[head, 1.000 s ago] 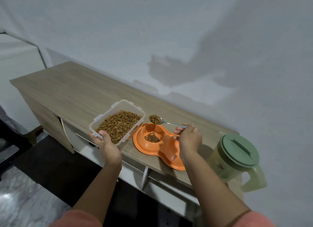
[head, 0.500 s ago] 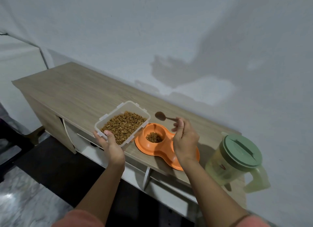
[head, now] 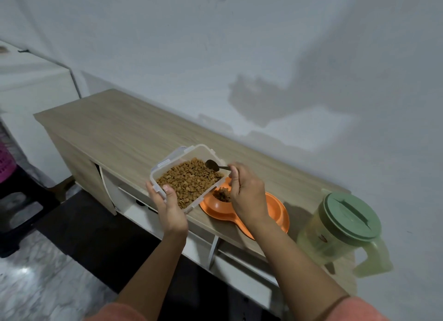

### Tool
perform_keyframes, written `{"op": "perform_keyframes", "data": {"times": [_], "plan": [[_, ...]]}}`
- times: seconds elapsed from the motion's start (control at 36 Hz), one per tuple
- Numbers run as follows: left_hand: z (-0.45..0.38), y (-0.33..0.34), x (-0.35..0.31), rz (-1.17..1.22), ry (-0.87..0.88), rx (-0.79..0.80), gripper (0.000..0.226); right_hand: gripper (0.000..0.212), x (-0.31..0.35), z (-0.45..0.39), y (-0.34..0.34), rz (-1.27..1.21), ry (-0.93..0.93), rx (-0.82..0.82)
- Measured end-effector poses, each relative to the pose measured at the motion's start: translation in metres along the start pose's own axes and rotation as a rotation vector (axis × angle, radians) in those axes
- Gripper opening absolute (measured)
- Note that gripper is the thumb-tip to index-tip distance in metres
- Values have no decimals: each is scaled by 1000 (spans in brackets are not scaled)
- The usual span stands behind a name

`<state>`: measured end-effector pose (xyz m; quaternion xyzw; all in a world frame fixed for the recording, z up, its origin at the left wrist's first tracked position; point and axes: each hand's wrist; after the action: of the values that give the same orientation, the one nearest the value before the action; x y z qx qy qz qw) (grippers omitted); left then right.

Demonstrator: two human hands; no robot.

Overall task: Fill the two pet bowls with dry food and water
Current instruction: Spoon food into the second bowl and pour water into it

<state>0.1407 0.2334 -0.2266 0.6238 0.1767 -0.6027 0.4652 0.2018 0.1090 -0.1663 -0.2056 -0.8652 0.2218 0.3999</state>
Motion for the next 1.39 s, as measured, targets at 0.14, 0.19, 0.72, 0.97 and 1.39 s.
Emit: {"op": "perform_keyframes", "data": {"times": [0.14,0.19,0.72,0.97,1.39], "plan": [[0,1,0,-7,-1,-3,57,31,3,-4,-1,4,108,-27],[-3,-1,4,-1,-9,-14,58,31,0,-5,1,12,174,-47],[-9,-2,5,78,-29,-26,56,33,-3,-12,-1,-501,983,-193],[-12,0,9,66,-80,-21,56,32,-7,-17,-1,-581,1090,-231],[-38,-5,21,0,-37,-152,61,32,-27,-25,-22,-505,1058,-407]]}}
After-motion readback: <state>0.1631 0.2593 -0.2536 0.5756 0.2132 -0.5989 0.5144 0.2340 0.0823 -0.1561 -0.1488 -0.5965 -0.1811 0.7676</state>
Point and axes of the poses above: each hand's wrist, its own z-axis away from the middle knuckle, its own y-axis out of the palm, x = y × z, and after that the axes turned 3 degrees about -x, right-handed
